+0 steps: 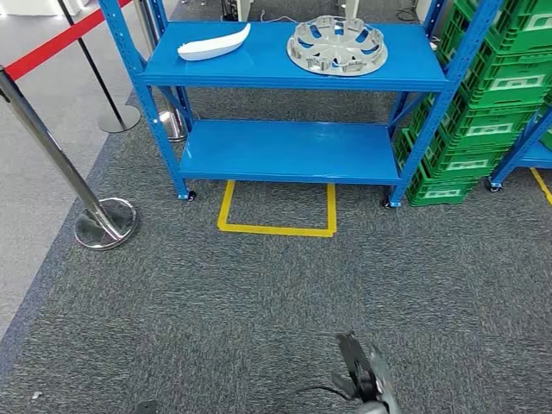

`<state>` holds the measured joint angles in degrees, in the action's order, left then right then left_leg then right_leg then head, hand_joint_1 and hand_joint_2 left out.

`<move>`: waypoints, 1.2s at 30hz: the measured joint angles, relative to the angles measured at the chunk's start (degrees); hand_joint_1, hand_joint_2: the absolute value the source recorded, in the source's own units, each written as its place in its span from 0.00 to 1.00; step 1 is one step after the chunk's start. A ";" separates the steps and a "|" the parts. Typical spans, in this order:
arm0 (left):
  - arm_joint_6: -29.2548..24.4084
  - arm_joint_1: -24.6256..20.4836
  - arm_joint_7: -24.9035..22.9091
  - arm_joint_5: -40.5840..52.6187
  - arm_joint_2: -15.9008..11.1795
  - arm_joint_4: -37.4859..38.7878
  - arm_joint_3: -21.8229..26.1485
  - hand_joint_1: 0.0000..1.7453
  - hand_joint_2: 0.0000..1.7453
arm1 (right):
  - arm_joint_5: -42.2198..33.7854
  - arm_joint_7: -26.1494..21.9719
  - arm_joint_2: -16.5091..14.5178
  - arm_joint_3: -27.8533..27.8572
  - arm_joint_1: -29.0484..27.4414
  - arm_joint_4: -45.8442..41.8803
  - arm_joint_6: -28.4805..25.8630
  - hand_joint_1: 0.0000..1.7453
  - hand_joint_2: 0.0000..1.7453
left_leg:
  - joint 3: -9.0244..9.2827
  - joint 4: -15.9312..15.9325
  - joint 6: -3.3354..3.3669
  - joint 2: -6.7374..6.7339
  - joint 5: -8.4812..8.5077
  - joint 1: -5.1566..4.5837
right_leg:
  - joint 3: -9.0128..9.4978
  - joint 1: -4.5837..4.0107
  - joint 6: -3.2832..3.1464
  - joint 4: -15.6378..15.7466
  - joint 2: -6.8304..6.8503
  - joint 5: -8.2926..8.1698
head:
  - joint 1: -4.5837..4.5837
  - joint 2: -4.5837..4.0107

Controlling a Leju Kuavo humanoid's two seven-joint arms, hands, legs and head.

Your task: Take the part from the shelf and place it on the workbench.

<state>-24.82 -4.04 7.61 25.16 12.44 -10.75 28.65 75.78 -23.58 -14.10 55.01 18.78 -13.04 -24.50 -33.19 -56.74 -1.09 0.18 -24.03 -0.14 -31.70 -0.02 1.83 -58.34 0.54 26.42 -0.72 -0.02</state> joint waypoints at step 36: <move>-0.72 -0.30 3.07 0.64 -0.45 -0.24 6.06 0.00 1.00 | -62.28 -11.60 2.09 -87.35 -12.55 -80.54 -4.94 0.00 0.25 | -0.31 0.00 0.03 -0.27 0.07 -0.04 | -0.41 0.02 -0.06 0.00 -0.27 -0.17 | 0.01 0.00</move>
<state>-25.54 -4.35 10.67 25.80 11.99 -10.99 34.71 13.50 -35.18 -12.01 -32.33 6.23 -93.57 -29.45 -33.50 -56.74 -1.06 -0.09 -23.96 -0.18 -32.10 0.00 1.78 -58.34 0.27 26.25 -0.71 -0.02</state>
